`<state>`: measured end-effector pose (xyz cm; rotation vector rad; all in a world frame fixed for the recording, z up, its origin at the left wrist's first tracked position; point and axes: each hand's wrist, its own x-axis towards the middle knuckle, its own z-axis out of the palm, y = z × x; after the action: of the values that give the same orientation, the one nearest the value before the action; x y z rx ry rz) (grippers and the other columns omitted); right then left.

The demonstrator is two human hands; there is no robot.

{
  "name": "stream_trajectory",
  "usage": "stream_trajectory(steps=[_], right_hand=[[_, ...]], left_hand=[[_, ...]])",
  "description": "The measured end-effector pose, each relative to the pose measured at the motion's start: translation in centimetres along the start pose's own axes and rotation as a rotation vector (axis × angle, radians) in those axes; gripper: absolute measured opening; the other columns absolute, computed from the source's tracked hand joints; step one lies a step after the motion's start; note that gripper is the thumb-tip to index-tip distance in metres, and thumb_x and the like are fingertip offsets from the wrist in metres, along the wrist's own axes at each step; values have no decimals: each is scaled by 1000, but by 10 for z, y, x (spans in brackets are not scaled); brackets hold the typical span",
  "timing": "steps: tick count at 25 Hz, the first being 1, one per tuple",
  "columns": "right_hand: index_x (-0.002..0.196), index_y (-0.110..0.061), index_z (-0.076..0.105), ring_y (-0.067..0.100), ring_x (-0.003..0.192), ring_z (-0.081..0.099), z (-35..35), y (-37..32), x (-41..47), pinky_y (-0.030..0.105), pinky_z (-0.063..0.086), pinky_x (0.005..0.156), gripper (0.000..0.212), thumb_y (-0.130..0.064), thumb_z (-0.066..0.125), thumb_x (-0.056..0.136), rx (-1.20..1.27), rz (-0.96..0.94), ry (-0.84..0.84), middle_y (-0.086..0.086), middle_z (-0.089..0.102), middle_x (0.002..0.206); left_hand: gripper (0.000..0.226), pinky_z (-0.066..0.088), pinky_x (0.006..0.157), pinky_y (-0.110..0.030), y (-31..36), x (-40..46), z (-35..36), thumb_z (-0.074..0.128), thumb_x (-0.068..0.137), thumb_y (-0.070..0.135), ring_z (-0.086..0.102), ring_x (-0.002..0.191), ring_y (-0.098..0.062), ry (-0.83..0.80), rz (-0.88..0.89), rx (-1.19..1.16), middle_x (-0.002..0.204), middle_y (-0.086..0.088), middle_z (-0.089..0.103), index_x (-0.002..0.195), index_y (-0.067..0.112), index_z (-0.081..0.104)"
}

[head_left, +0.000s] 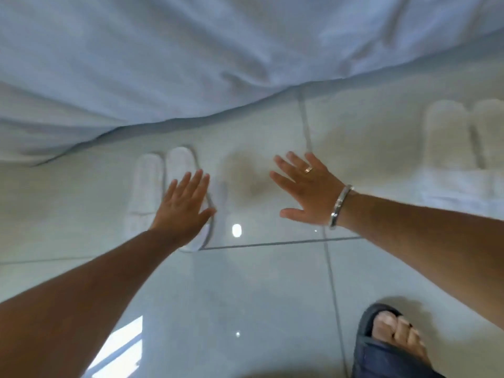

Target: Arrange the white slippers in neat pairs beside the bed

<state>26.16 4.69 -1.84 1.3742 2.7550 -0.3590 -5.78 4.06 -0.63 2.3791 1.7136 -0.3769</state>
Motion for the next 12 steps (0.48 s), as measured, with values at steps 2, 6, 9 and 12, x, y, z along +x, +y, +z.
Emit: stream_trajectory(steps=[2, 6, 9, 12], right_hand=[[145, -14, 27, 36, 142, 17, 5, -67, 63, 52, 13, 113, 83, -63, 42, 80, 15, -83, -24, 16, 19, 156], [148, -21, 12, 29, 144, 6, 31, -144, 120, 44, 10, 115, 86, -65, 44, 82, -31, -174, -244, 12, 4, 159], [147, -25, 12, 30, 144, 8, 45, -161, 136, 44, 13, 115, 91, -68, 49, 76, -77, -235, -322, 12, 4, 159], [148, -27, 8, 30, 143, 8, 51, -167, 140, 44, 14, 115, 95, -67, 51, 73, -114, -233, -323, 12, 2, 159]], left_hand=[[68, 7, 121, -43, -86, -54, 4, 40, 98, 41, 5, 150, -25, -49, -215, 27, 164, -6, 5, 154, 17, 12], [68, 17, 120, -41, -144, -95, 31, 42, 98, 45, 12, 149, -22, -236, -370, -53, 164, -3, 6, 154, 25, 9], [72, 28, 114, -40, -136, -94, 48, 49, 92, 51, 26, 145, -21, -209, -400, -135, 163, 1, 13, 152, 29, 15], [77, 35, 107, -44, -129, -92, 60, 54, 89, 53, 35, 139, -27, -149, -451, -102, 163, -2, 14, 150, 24, 16]])
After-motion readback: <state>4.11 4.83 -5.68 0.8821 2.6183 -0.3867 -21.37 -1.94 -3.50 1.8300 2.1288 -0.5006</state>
